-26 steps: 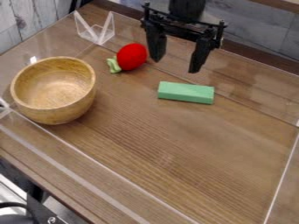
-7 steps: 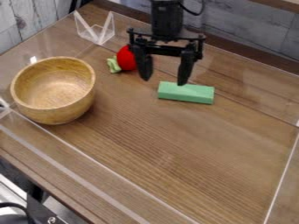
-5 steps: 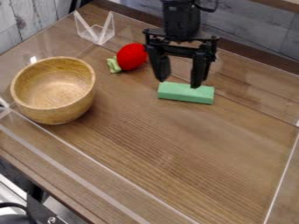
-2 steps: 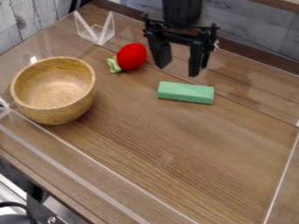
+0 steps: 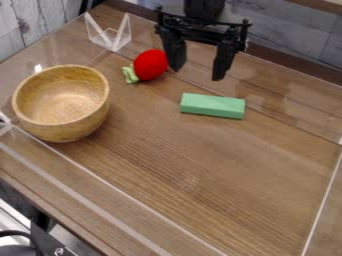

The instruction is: Move the red fruit to the left

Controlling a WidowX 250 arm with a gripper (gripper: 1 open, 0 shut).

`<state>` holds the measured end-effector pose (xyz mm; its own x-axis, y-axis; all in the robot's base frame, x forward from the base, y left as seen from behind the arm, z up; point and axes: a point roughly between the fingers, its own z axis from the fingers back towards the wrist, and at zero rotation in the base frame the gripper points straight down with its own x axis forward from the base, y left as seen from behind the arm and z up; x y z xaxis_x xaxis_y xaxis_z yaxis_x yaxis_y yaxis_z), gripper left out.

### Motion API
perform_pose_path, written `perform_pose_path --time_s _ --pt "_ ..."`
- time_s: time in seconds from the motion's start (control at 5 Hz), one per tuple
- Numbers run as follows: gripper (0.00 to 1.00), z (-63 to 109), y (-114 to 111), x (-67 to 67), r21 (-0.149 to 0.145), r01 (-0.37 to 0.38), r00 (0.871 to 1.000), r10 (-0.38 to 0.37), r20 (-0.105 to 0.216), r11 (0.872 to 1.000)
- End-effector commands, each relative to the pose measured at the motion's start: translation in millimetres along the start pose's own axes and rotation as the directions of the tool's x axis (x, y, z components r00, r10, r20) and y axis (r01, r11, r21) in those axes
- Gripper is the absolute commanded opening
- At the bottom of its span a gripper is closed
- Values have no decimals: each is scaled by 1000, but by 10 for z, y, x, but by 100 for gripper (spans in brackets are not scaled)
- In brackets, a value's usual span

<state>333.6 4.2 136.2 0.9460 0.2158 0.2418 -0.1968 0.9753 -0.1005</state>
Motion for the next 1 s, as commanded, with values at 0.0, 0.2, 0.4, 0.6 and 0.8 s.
perform_pose_path --time_s 0.0,0.2,0.4,0.6,0.8 --pt "100 108 26 110 4 -65 997 65 51 998" --pt "100 -42 16 125 -6 -49 998 49 34 999" --pt "100 -183 -37 141 -16 -53 998 53 22 998" --pt "100 -129 -93 227 -38 -52 997 54 47 998" --pt "100 -34 -111 277 -54 -47 996 51 71 997"
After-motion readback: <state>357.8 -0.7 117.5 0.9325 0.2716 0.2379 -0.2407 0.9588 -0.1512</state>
